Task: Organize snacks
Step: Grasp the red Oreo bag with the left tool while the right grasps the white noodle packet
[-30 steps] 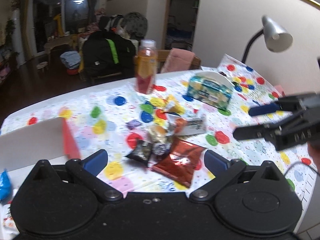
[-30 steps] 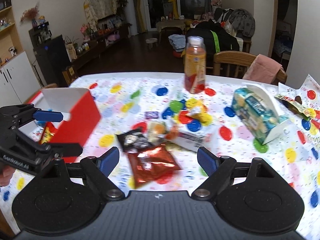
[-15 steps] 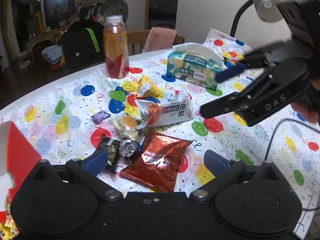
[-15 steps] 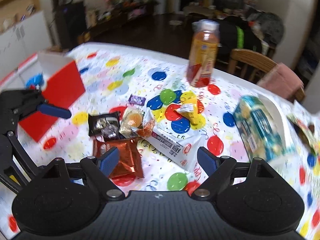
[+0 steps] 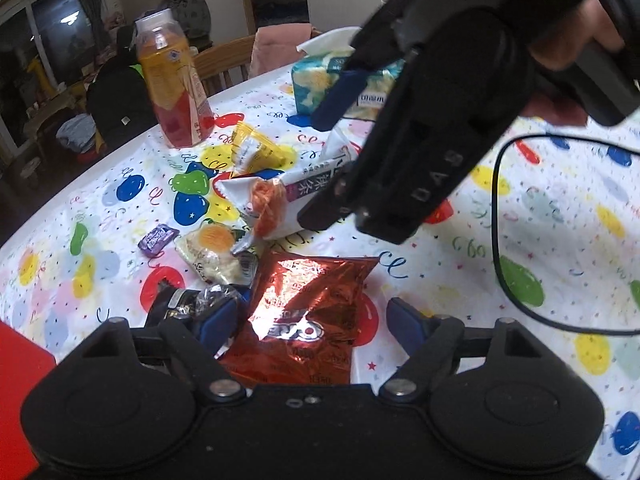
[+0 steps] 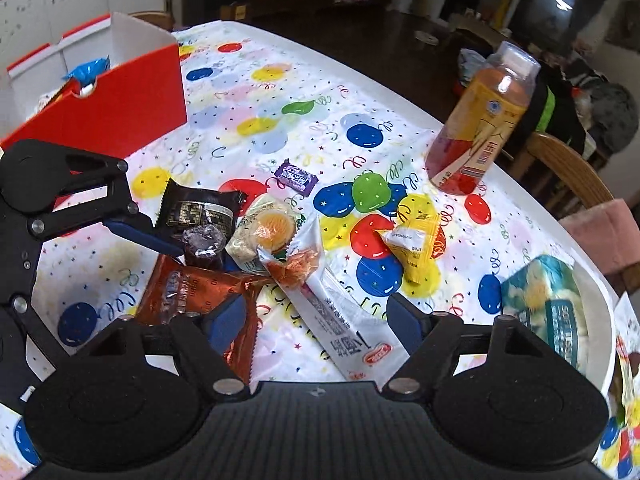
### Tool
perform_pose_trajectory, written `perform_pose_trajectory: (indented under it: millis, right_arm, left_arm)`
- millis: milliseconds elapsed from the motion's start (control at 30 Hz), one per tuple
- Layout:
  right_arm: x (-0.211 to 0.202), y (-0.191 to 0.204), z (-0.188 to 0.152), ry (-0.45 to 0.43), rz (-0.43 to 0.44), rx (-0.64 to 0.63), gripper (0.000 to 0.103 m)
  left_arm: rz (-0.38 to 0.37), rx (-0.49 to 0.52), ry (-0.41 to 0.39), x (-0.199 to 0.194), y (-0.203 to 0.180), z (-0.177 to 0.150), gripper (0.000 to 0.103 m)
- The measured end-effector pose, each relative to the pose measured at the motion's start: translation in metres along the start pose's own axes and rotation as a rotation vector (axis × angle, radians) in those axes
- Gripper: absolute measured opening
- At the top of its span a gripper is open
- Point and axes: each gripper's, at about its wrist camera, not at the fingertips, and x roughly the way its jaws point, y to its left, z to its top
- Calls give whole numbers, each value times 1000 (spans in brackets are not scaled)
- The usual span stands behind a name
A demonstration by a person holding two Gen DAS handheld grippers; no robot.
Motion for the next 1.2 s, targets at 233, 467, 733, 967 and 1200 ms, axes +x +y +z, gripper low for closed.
perform_pose_trajectory:
  millis: [233,467,733,967,1200]
  right_arm:
    - [17,-5,1,25,-6,-37,59]
    - [25,-6,-3,39,-2,-38,33]
    - [15,2,-11,13,-40,-20,8]
    - [-4,2,-19,-15,-72,120,7]
    - [-27,7,-22,-33,-55,201,7]
  left_arm:
    - [16,16,42,17,-2,-1,76]
    - [49,40,80,27,-7,2,71]
    - [58,3,81,23,-2,4,49]
    - [53,-20,76,14,-7,1,48]
    - [39,-105,72,-5,-1,-4,48]
